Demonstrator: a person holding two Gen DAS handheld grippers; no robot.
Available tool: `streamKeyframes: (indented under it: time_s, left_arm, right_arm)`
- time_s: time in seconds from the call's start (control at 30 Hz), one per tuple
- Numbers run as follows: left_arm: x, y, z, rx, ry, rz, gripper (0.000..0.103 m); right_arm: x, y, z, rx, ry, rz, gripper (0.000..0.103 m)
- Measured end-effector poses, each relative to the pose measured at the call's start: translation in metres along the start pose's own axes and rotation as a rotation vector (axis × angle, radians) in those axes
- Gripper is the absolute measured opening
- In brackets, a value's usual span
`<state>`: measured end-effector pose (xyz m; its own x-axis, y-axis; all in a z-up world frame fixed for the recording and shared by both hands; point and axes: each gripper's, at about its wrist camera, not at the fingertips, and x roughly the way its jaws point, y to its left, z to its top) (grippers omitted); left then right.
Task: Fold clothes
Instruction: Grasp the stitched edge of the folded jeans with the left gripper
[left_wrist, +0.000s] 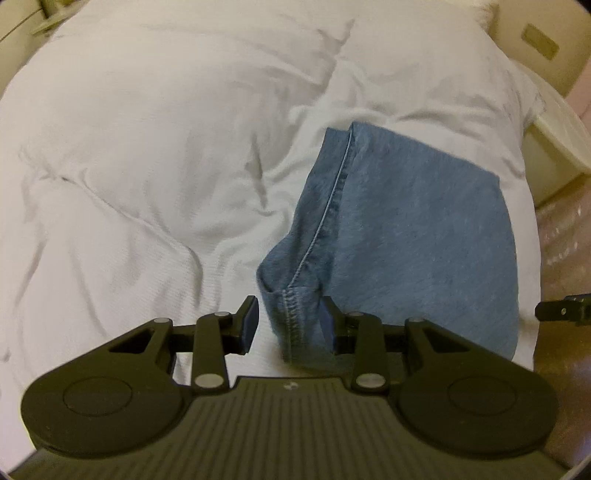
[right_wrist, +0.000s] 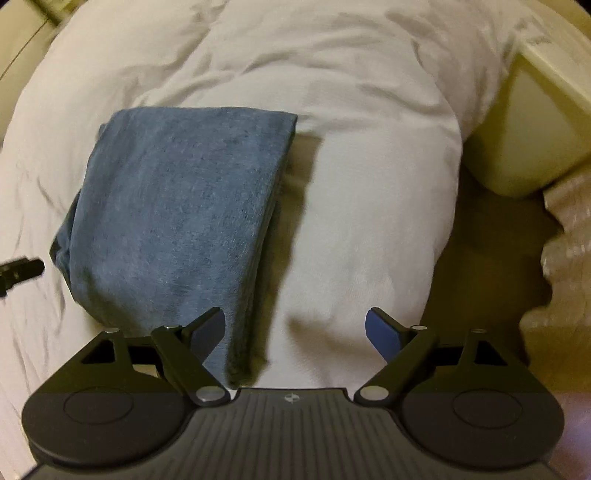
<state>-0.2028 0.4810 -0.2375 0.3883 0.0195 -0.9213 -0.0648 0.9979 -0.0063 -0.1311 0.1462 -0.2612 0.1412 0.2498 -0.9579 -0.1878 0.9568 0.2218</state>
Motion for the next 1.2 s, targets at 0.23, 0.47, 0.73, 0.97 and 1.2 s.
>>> streamKeyframes:
  time_s: [0.23, 0.47, 0.73, 0.97, 1.2]
  left_arm:
    - [0.010, 0.012, 0.006, 0.046, 0.029, -0.059, 0.030]
    - [0.020, 0.011, 0.010, 0.089, 0.020, -0.107, 0.031]
    - [0.033, 0.018, 0.009, 0.179, 0.024, -0.144, 0.030]
    - [0.037, 0.021, 0.012, 0.346, 0.017, -0.203, 0.014]
    - [0.045, 0.010, 0.015, 0.462, 0.043, -0.284, 0.017]
  right_arm:
    - [-0.005, 0.005, -0.008, 0.097, 0.004, -0.059, 0.086]
    - [0.002, 0.019, 0.003, 0.089, 0.026, -0.118, 0.087]
    - [0.013, 0.022, 0.012, 0.081, 0.040, -0.109, 0.088]
    - [0.021, 0.022, 0.012, 0.084, 0.040, -0.047, 0.088]
    - [0.032, 0.027, 0.010, 0.061, 0.066, -0.011, 0.088]
